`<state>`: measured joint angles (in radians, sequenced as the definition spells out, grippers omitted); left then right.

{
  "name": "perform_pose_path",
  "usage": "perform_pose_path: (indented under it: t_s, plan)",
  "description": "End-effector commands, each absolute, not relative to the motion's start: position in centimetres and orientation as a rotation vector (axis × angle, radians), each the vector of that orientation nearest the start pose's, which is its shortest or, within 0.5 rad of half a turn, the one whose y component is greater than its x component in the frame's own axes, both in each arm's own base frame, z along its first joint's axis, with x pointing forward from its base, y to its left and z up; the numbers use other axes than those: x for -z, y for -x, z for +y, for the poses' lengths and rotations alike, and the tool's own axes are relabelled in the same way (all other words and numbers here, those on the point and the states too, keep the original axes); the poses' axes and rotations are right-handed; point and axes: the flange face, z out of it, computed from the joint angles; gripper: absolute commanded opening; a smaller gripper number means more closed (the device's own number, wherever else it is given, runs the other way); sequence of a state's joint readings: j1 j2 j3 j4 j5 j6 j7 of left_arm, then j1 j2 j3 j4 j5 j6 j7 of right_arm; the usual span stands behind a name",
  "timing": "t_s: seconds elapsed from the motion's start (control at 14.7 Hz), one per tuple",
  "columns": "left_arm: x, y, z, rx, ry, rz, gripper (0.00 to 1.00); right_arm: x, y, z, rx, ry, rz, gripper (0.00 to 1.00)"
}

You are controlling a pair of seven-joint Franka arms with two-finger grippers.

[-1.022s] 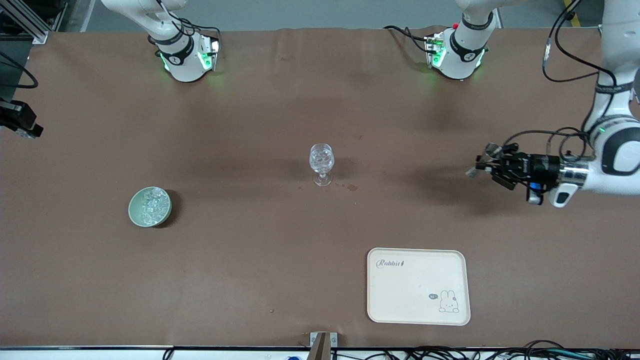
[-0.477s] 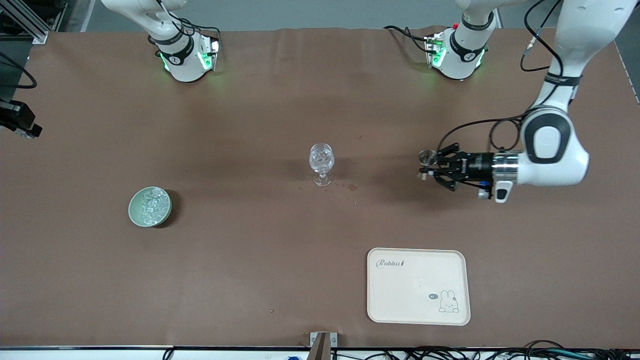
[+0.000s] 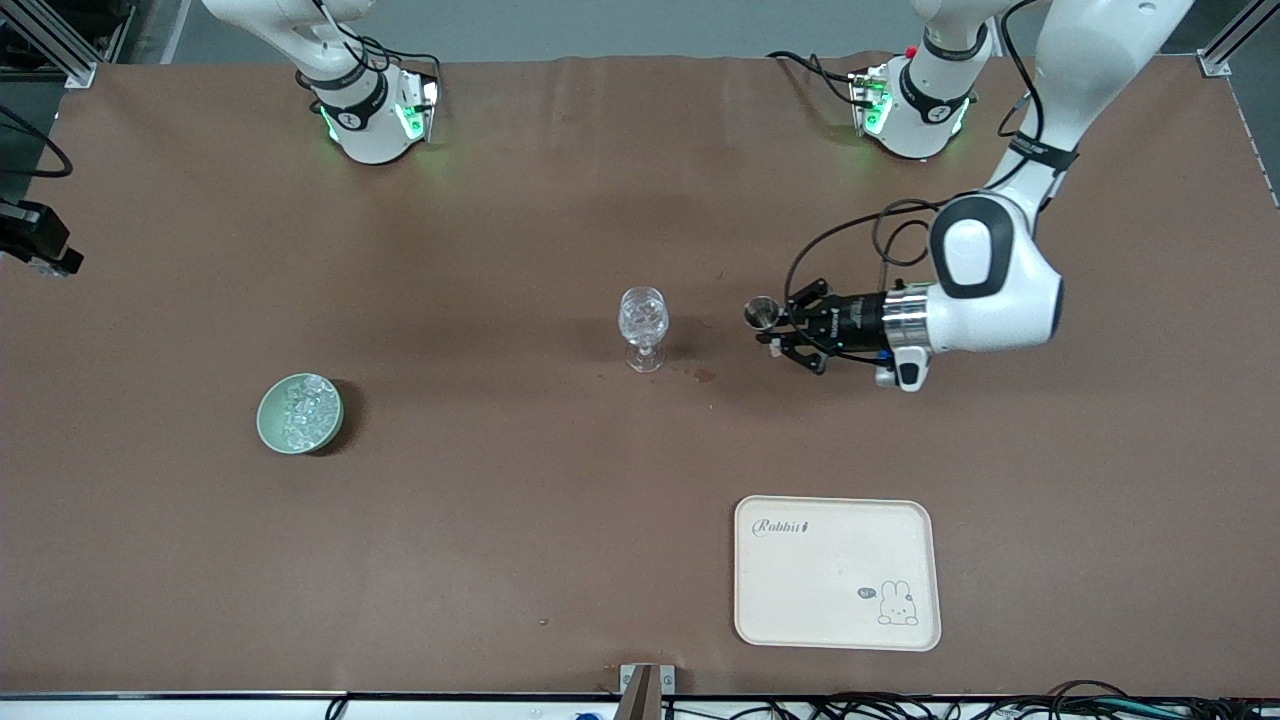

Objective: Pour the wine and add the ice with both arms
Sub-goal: 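Carry the jigger with the left gripper over the wine glass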

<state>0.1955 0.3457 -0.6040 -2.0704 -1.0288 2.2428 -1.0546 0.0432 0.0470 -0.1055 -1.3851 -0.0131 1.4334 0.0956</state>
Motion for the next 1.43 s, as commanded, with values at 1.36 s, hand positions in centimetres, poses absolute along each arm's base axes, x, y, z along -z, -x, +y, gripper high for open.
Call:
perform_pose_path:
  t_s: [1.36]
  plan:
    - [-33.1,-53.0,-39.4,0.644,-2.119,1.69,0.0,-67.1,-54.8,-3.5,-0.021,3.133,0.247,0.01]
